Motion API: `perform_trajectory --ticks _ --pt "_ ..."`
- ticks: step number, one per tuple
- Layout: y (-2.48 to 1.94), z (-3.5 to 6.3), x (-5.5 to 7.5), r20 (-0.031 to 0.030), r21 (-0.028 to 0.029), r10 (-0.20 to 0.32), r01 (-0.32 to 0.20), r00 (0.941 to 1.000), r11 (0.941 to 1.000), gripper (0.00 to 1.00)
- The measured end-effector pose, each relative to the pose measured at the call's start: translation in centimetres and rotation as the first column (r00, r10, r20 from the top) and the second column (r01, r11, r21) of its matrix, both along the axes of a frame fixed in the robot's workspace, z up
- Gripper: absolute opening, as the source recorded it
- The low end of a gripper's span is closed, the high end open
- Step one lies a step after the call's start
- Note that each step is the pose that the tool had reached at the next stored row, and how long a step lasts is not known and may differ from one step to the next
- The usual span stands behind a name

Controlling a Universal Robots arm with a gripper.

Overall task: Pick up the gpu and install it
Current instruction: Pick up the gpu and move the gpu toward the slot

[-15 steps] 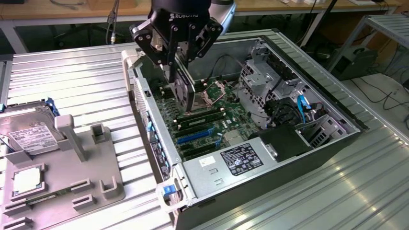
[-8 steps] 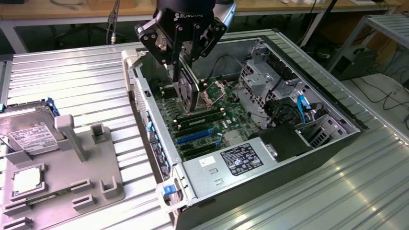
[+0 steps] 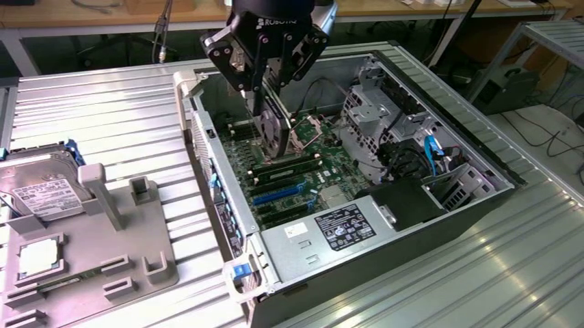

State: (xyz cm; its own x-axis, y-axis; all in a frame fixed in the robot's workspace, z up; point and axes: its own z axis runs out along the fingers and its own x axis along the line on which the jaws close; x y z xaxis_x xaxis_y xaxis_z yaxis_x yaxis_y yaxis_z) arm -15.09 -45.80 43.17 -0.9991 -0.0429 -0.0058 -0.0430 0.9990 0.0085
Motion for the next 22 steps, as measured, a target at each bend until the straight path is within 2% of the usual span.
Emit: perform_trajectory --ticks 22 --pt "0.00 0.00 2.5 0.0000 0.0000 0.000 0.000 1.0000 1.0000 0.28"
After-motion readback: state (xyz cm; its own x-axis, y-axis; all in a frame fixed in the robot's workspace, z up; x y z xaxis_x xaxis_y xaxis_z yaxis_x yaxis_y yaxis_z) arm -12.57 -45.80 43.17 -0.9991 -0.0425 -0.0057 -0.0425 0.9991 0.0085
